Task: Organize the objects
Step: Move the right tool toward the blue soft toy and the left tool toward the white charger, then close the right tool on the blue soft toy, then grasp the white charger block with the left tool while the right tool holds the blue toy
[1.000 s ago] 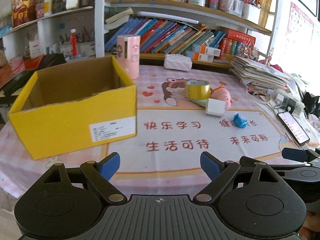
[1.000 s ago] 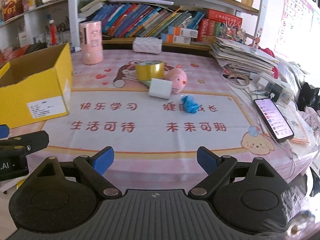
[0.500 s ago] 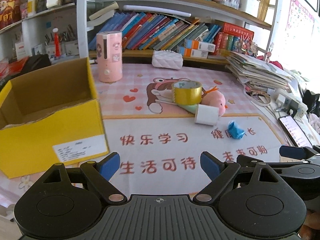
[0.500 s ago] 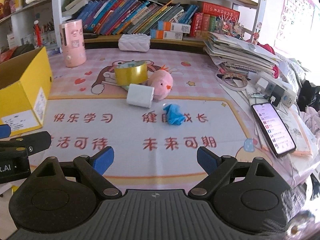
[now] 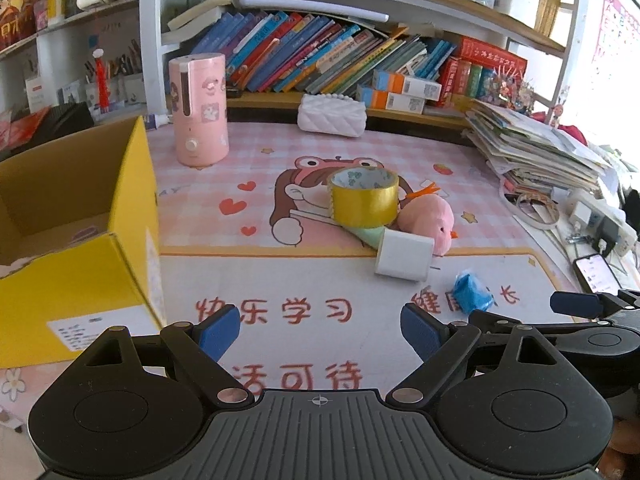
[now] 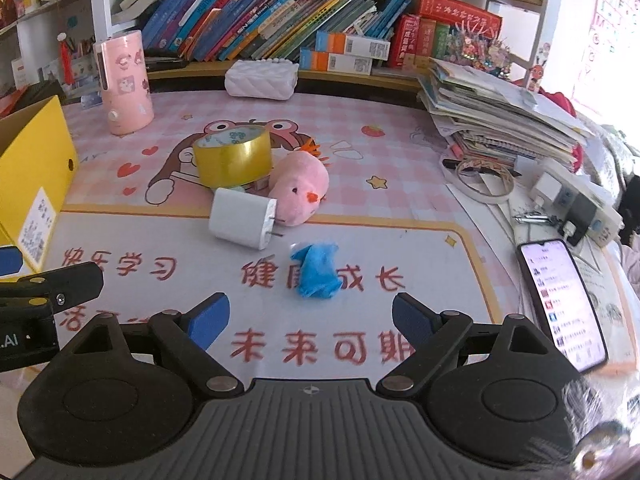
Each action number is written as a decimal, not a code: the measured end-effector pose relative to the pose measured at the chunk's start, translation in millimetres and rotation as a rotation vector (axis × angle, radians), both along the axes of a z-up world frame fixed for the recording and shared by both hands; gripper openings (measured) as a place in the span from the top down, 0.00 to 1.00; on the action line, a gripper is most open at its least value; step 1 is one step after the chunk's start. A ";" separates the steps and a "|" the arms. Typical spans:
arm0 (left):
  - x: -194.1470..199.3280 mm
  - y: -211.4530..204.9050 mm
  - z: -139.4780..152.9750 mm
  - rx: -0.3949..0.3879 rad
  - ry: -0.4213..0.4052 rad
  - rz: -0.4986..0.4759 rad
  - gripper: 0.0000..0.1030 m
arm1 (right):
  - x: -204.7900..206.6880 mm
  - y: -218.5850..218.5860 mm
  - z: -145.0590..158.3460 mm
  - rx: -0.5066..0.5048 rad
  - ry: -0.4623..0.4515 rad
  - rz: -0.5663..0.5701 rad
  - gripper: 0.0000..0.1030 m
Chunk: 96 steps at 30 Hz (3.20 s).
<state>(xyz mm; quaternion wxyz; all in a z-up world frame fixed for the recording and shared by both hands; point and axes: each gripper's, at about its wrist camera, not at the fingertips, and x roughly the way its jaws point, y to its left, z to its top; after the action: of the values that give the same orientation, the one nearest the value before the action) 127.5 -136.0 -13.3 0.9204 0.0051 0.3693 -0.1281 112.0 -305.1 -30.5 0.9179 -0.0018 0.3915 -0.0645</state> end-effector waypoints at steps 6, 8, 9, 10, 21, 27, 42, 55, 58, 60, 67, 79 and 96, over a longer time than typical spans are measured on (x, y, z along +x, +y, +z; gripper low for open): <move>11.0 -17.8 -1.2 0.017 0.002 0.015 0.13 | 19.6 -19.0 -5.6 0.027 0.008 0.042 0.23; 14.6 -23.1 -2.4 0.024 0.006 0.020 0.13 | 24.9 -23.1 -7.8 0.034 0.011 0.061 0.25; 16.7 -25.5 -3.2 0.029 0.009 0.023 0.13 | 28.1 -25.0 -9.4 0.037 0.015 0.071 0.26; 18.3 -27.6 -3.8 0.032 0.012 0.024 0.13 | 30.9 -26.8 -11.1 0.041 0.019 0.079 0.27; 38.5 -36.7 -11.6 0.063 0.061 0.065 0.13 | 59.8 -34.9 -31.3 0.073 0.087 0.164 0.40; 44.9 -41.0 -11.0 0.061 0.066 0.056 0.16 | 73.5 -34.3 -39.4 0.098 0.118 0.193 0.69; 79.7 -110.3 -33.1 0.092 0.089 -0.128 0.19 | 60.9 -86.8 -10.4 0.052 -0.049 0.078 0.76; 93.7 -113.5 -45.8 0.098 0.128 -0.114 0.37 | 62.6 -97.2 -14.8 0.059 -0.030 0.058 0.76; 90.9 -103.8 -38.3 0.056 0.123 -0.098 0.38 | 63.7 -94.3 -15.4 0.070 -0.023 0.062 0.76; 87.7 -95.9 -34.3 0.029 0.123 -0.085 0.38 | 65.0 -90.4 -15.7 0.081 -0.017 0.071 0.76; 72.0 -62.7 -22.0 -0.038 0.106 -0.019 0.38 | 65.4 -64.0 -15.6 0.098 -0.004 0.143 0.76; 37.1 -11.8 -11.4 -0.087 0.089 0.060 0.38 | 52.8 -13.2 -10.6 0.095 0.006 0.245 0.76; -24.6 67.5 -0.3 -0.134 0.055 0.091 0.38 | -4.2 62.8 2.6 0.065 -0.014 0.289 0.76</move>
<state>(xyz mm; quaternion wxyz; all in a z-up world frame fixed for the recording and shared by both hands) 102.9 -68.5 -13.6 0.9130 -0.0767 0.3850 -0.1108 107.8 -242.3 -28.0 0.9198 -0.0279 0.3828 0.0813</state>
